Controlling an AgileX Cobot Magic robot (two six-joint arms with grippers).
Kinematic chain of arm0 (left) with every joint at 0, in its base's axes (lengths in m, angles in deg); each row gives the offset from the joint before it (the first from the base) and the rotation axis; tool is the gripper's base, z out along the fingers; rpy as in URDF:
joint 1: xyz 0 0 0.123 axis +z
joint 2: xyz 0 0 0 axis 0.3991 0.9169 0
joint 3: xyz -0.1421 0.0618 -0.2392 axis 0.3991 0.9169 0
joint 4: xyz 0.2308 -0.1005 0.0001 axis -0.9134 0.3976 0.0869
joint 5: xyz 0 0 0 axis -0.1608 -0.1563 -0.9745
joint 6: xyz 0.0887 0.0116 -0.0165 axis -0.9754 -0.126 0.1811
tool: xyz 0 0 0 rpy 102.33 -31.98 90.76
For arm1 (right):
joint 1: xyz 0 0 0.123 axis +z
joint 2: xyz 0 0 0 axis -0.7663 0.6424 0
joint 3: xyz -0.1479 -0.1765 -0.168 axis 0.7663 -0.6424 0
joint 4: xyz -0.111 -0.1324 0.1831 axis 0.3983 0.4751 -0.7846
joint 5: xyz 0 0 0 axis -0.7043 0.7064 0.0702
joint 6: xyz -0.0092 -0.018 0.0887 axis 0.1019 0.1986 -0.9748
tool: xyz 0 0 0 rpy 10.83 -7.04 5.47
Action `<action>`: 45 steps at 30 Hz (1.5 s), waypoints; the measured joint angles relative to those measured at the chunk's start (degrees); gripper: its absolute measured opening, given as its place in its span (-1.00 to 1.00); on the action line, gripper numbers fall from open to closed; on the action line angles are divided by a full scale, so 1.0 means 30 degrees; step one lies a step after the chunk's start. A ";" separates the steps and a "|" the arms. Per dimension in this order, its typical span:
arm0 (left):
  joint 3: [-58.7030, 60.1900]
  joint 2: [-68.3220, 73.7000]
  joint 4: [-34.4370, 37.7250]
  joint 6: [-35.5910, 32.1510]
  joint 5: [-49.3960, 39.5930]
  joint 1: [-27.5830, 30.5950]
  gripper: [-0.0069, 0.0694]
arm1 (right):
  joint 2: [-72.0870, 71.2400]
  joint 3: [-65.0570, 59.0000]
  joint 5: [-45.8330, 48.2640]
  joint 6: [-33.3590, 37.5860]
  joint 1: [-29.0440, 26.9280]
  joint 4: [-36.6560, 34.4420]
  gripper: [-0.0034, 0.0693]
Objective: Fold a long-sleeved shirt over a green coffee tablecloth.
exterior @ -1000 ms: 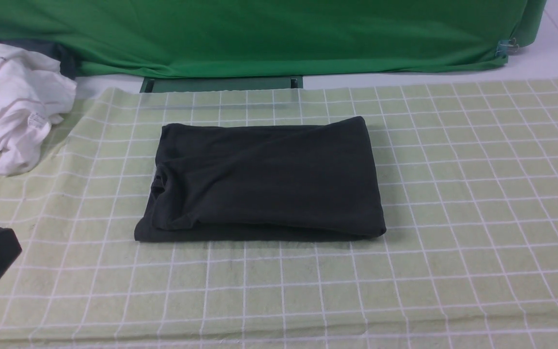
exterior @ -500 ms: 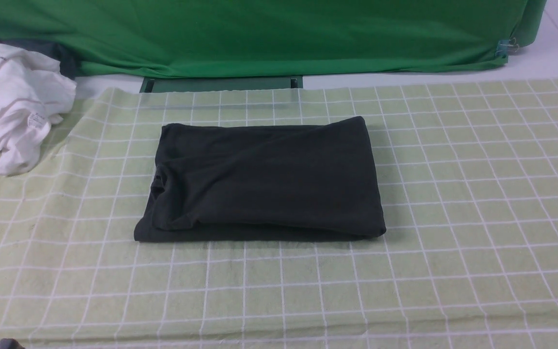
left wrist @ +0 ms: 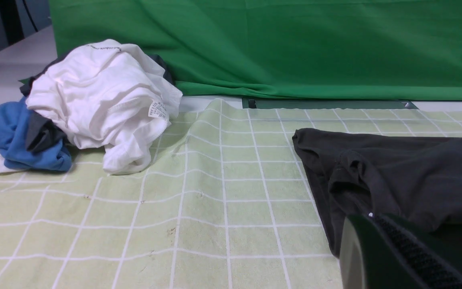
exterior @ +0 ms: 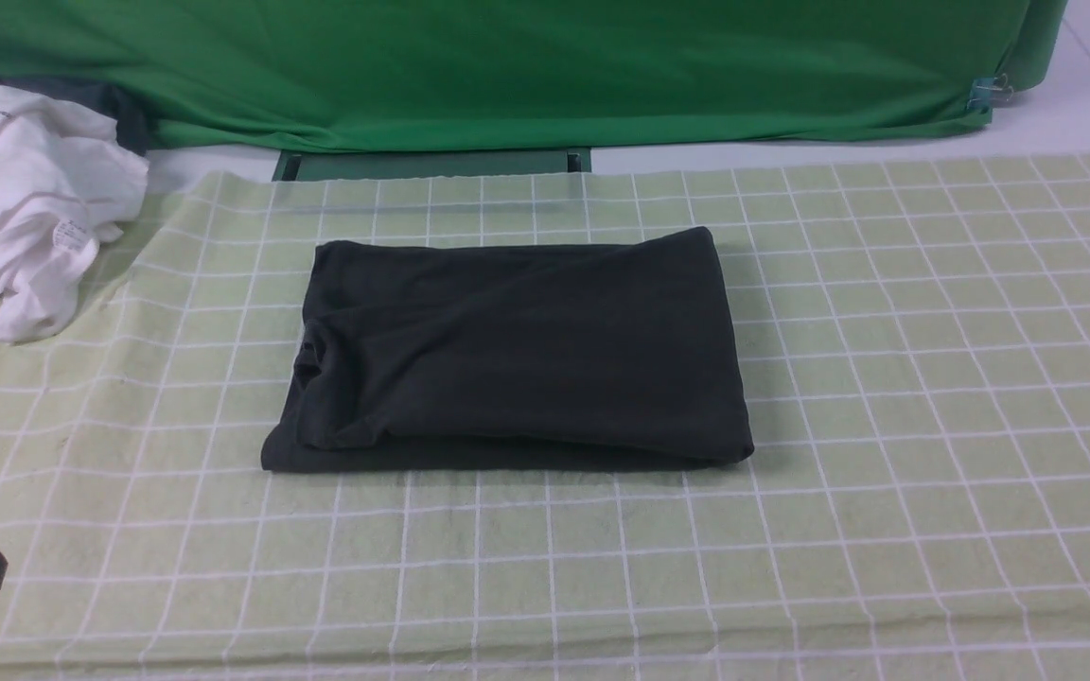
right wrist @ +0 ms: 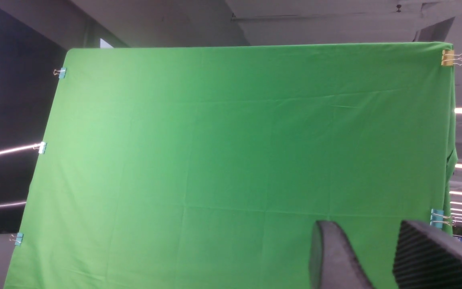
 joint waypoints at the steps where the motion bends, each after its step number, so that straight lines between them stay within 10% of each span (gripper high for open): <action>1: 0.0000 0.0000 -0.0026 0.0000 0.0000 0.0000 -0.78 | 0.0000 0.0000 0.0000 0.0000 0.0000 0.0000 -0.25; 45: 0.0000 0.0000 -0.0046 -0.0214 0.0054 0.0000 -0.78 | 0.0035 -0.3663 0.4224 -0.0470 0.0000 0.1272 -0.25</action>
